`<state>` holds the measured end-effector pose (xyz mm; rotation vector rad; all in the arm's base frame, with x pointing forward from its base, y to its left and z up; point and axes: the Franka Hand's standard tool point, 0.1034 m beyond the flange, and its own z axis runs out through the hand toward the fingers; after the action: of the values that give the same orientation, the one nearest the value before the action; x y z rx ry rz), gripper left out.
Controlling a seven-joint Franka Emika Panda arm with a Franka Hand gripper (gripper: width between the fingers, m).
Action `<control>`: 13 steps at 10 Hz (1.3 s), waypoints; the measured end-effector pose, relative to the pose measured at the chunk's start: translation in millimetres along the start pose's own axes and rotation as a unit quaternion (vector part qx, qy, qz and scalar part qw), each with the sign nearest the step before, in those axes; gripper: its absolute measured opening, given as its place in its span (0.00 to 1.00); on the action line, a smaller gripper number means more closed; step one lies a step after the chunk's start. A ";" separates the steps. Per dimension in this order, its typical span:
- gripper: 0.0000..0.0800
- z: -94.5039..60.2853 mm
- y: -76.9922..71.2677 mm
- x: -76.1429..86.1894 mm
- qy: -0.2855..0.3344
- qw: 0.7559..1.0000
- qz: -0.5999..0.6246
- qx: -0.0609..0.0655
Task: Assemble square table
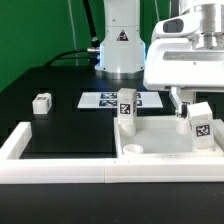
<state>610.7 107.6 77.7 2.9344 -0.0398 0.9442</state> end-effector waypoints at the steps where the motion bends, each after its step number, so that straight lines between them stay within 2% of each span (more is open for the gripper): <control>1: 0.81 0.0 0.0 0.0 0.000 1.000 0.000 0.000; 3: 0.81 -0.1 0.5 0.3 0.000 1.000 0.000 0.000; 5: 0.81 -10.6 9.6 12.8 -0.026 1.000 0.007 0.007; 6: 0.81 -12.1 12.5 16.6 -0.033 0.999 0.011 0.008; 8: 0.81 -7.9 10.8 22.1 -0.070 0.997 0.020 0.019; 10: 0.81 -2.4 16.3 25.0 -0.176 0.983 0.037 0.039; 12: 0.81 -2.6 25.8 33.2 -0.235 0.970 0.036 0.046; 13: 0.81 -7.4 28.0 29.1 -0.298 0.952 0.043 0.049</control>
Offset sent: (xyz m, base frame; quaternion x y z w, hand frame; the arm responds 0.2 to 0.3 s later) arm -0.0077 -0.0158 0.0286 0.0146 -0.0717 -0.0008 0.9973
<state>628.9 80.0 102.1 3.2094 -0.1526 0.0318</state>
